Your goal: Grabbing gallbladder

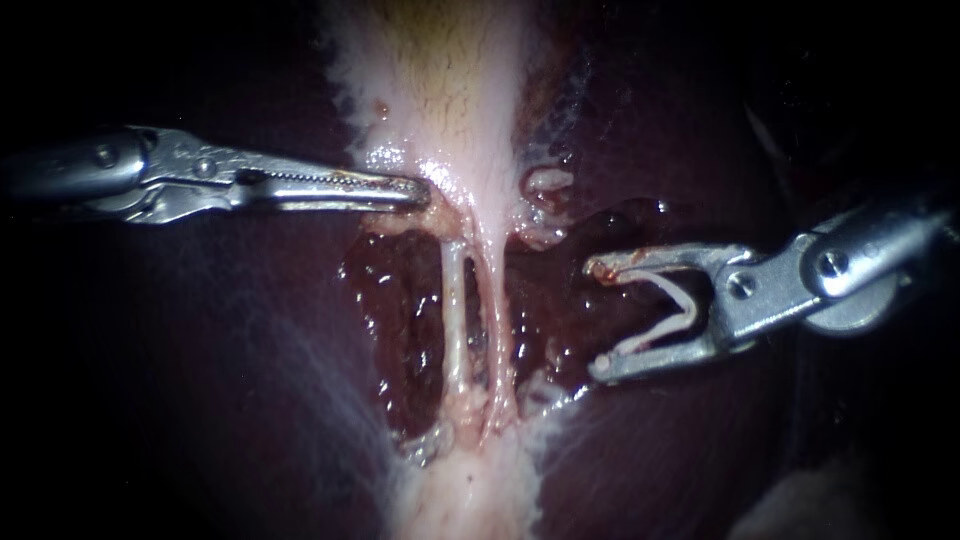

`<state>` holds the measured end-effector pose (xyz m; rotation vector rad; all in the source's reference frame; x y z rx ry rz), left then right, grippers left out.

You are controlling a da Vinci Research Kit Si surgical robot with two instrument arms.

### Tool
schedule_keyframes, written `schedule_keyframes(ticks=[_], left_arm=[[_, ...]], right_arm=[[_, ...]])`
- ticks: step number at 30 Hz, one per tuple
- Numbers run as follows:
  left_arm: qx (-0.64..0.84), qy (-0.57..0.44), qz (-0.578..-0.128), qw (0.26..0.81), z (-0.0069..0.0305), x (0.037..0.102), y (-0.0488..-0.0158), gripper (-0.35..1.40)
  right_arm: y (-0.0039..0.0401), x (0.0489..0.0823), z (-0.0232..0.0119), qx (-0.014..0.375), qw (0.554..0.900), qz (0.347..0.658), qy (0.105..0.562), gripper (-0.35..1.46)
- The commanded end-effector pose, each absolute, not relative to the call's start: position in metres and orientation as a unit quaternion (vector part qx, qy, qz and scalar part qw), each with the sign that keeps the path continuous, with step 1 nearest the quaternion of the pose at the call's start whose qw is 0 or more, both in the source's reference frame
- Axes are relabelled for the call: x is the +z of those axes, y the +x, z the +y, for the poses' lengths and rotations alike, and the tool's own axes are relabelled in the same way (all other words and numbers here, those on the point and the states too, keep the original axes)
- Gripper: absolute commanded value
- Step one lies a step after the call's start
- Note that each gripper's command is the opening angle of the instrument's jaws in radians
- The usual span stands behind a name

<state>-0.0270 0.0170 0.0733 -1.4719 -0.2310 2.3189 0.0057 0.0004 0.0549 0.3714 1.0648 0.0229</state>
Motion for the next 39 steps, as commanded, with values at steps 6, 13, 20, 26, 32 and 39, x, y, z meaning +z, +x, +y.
schedule_keyframes(ticks=[6,13,20,26,32,39], left_arm=[[0.826,-0.525,-0.083,0.191,0.0169,0.0732,-0.0270,0.10],[0.827,-0.523,-0.082,0.192,0.0167,0.0728,-0.0269,0.30],[0.821,-0.529,-0.081,0.197,0.0166,0.0721,-0.0269,0.59],[0.818,-0.537,-0.074,0.192,0.0168,0.0719,-0.0269,0.76],[0.819,-0.536,-0.073,0.193,0.0168,0.0720,-0.0269,0.79],[0.819,-0.536,-0.071,0.193,0.0168,0.0725,-0.0272,0.77]], right_arm=[[0.0056,0.0548,0.0004,0.011,0.845,0.505,0.176,0.49],[0.0056,0.0548,0.0004,0.011,0.845,0.505,0.176,0.49],[0.0056,0.0548,0.0004,0.011,0.845,0.505,0.176,0.49],[0.0056,0.0548,0.0004,0.011,0.845,0.505,0.176,0.49],[0.0056,0.0548,0.0004,0.011,0.845,0.505,0.176,0.49],[0.0056,0.0548,0.0004,0.011,0.845,0.505,0.176,0.49]])
